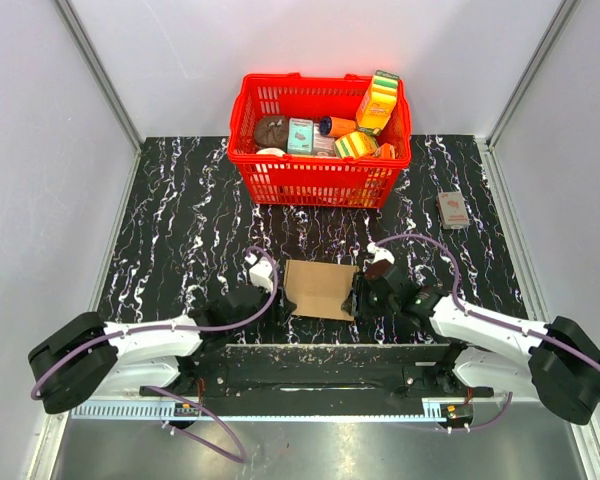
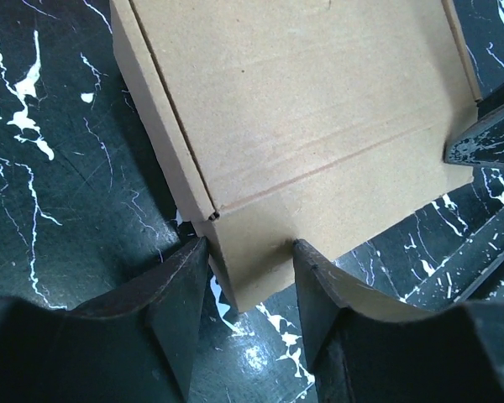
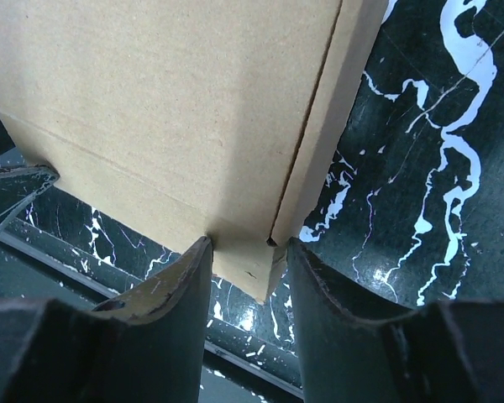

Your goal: Fold the paper box

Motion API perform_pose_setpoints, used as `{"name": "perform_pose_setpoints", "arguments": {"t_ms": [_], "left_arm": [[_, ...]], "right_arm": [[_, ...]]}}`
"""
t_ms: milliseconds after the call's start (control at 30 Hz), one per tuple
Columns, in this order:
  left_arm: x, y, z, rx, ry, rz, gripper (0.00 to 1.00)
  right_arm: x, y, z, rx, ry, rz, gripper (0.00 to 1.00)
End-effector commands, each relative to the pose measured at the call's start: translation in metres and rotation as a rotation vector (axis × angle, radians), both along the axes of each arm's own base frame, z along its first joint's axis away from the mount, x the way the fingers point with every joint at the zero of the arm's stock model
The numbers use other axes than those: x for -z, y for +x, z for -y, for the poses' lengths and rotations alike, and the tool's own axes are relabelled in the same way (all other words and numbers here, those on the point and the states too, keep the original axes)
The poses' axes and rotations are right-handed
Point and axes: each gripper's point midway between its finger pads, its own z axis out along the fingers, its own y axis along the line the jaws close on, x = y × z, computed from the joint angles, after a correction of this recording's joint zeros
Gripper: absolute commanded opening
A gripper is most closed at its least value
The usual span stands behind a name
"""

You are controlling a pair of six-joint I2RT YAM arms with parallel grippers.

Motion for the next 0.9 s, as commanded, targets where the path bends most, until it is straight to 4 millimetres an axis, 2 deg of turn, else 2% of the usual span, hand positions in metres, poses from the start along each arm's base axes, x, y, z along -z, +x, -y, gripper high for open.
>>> {"name": "perform_pose_setpoints", "arguments": {"t_ms": [0, 200, 367, 567, 667, 867], "left_arm": [[-0.007, 0.008, 0.006, 0.000, -0.023, 0.055, 0.49], [0.001, 0.009, 0.007, 0.001, -0.004, 0.048, 0.48], [-0.002, 0.009, 0.008, 0.002, -0.014, 0.052, 0.47], [-0.011, 0.010, 0.004, -0.008, -0.019, 0.074, 0.47], [-0.017, 0.012, 0.003, -0.014, -0.019, 0.088, 0.47], [-0.017, 0.012, 0.001, -0.016, -0.012, 0.091, 0.47]], "right_arm": [[-0.001, 0.009, -0.004, -0.006, 0.002, 0.048, 0.45], [0.003, 0.010, -0.005, -0.009, -0.010, 0.045, 0.45], [0.001, 0.010, -0.004, -0.010, -0.010, 0.052, 0.46], [-0.015, 0.012, -0.002, -0.008, 0.001, 0.086, 0.52], [-0.026, 0.014, 0.001, 0.000, -0.002, 0.112, 0.60], [-0.047, 0.021, 0.008, 0.025, -0.016, 0.168, 0.69]]}}
